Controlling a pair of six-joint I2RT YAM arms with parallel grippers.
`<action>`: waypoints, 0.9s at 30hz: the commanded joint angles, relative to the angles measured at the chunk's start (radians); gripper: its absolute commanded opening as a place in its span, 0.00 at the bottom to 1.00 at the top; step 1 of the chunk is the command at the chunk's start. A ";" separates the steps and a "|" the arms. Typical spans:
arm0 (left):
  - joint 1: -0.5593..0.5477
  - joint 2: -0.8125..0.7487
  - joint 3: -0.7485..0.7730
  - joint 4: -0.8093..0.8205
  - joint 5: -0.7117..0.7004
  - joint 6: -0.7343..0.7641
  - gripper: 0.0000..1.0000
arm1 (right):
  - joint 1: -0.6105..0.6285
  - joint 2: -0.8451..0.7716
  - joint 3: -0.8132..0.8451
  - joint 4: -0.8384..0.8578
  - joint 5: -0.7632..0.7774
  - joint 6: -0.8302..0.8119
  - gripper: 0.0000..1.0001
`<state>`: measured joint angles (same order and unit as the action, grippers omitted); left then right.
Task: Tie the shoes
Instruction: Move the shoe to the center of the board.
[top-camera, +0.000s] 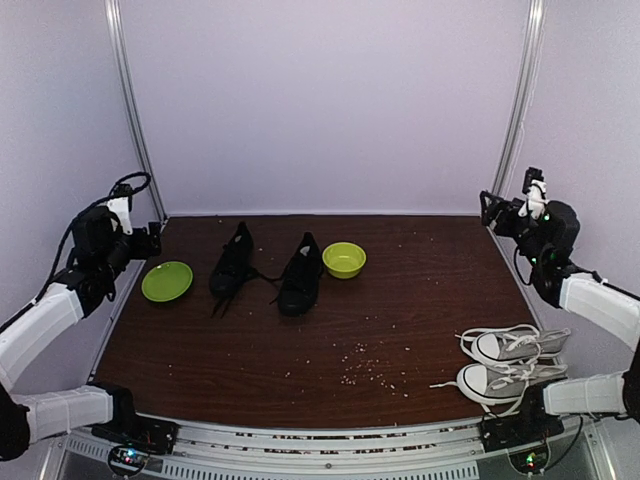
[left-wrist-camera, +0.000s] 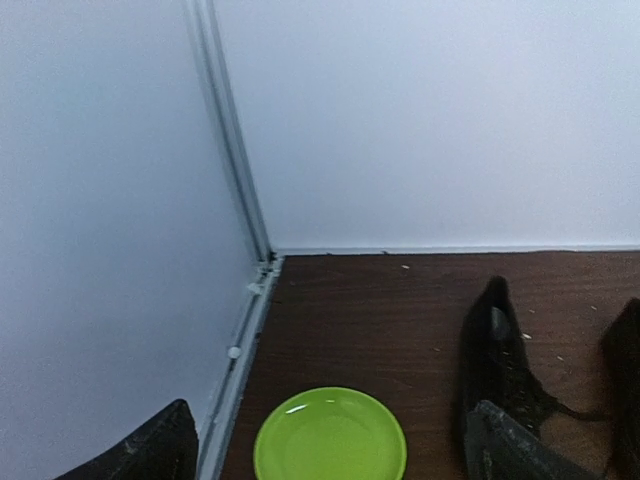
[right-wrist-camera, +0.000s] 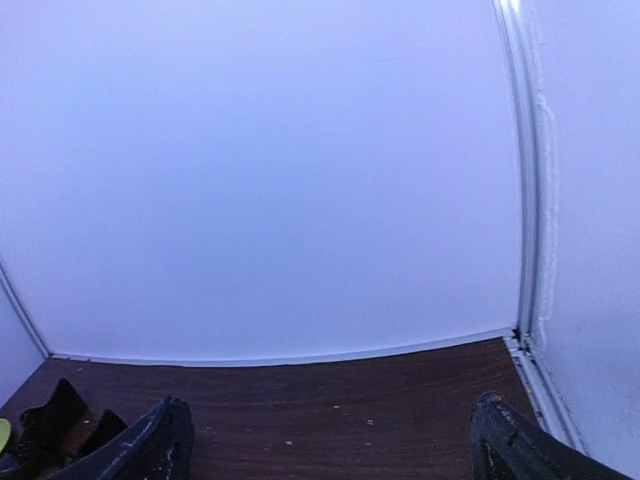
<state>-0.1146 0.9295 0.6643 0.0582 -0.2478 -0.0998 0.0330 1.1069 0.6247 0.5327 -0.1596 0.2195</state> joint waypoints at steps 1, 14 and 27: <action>-0.097 0.125 0.097 -0.119 0.237 0.042 0.89 | 0.249 0.047 0.156 -0.326 0.032 0.162 0.93; -0.447 0.820 0.580 -0.411 0.431 -0.137 0.94 | 0.783 0.617 0.787 -0.853 0.306 0.218 0.86; -0.510 1.184 0.855 -0.428 0.363 -0.285 0.97 | 0.786 0.674 0.703 -0.799 0.187 0.281 0.86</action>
<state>-0.6292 2.0975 1.4982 -0.3832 0.1066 -0.2840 0.8188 1.7569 1.3426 -0.2760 0.0856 0.4683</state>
